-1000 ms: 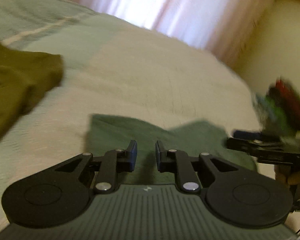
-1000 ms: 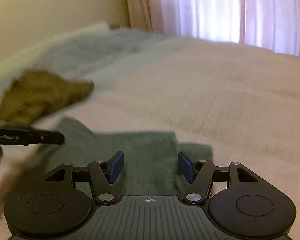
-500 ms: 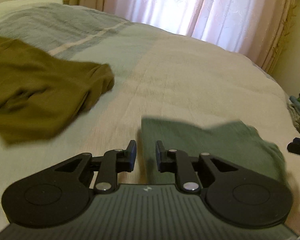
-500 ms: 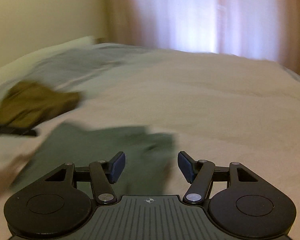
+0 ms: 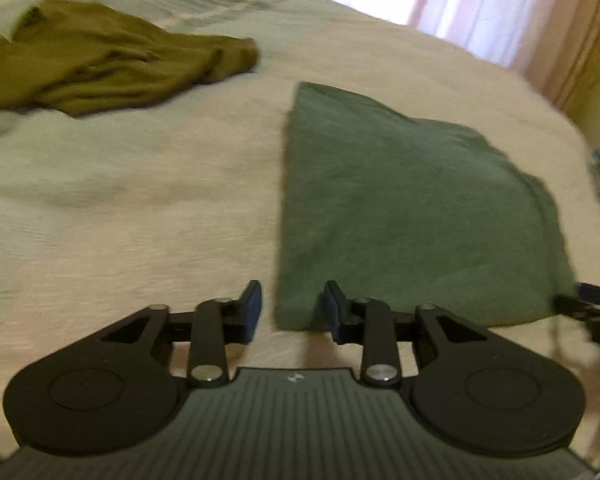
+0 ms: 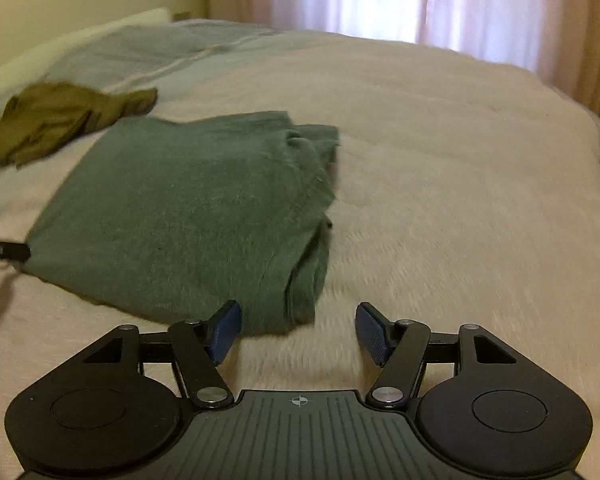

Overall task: Fold clothes
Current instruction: 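Open both grippers and pull back from the folded shirt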

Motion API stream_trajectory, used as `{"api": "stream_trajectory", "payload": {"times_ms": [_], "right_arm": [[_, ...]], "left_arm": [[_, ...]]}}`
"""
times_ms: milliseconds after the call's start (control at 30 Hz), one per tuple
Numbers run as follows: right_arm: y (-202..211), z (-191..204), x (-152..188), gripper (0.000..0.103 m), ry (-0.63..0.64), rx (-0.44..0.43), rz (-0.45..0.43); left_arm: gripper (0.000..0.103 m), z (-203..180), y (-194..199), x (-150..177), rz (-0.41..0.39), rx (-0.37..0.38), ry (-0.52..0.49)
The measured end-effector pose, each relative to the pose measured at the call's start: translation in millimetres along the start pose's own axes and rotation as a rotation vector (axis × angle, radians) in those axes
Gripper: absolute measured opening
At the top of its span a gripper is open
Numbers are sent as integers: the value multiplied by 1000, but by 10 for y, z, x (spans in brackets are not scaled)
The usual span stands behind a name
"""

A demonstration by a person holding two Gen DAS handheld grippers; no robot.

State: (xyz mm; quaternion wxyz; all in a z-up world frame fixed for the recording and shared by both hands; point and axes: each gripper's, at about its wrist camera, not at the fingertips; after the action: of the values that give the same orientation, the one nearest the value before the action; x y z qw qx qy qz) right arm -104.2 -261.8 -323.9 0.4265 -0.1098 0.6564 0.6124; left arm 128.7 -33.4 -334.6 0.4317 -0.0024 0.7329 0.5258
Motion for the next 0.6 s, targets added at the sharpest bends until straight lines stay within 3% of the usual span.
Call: {"api": "stream_trajectory", "payload": {"times_ms": [100,167,267,600], "right_arm": [[267,111,35,63,-66,4,7],[387,245,69,63,-110,-20,6],[417,444,72,88,-127,-27,16],[698,861,240,88,-123,10,21]], "left_arm": [[32,-40,183,76,-1,-21,-10],[40,-98,302,141,-2,-21,-23],[44,-185,479,239,-4,-21,-42],[55,-375,1060,516,-33,-65,-96]]}}
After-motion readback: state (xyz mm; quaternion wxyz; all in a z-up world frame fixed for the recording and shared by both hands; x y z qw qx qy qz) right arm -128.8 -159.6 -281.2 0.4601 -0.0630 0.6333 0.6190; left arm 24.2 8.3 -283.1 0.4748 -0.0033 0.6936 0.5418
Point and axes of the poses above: each gripper's, at about its wrist camera, not at the fingertips, and y roughly against the way its jaws point, z to its left, x to its underside, and after that the axes turned 7 degrees about -x, right-handed
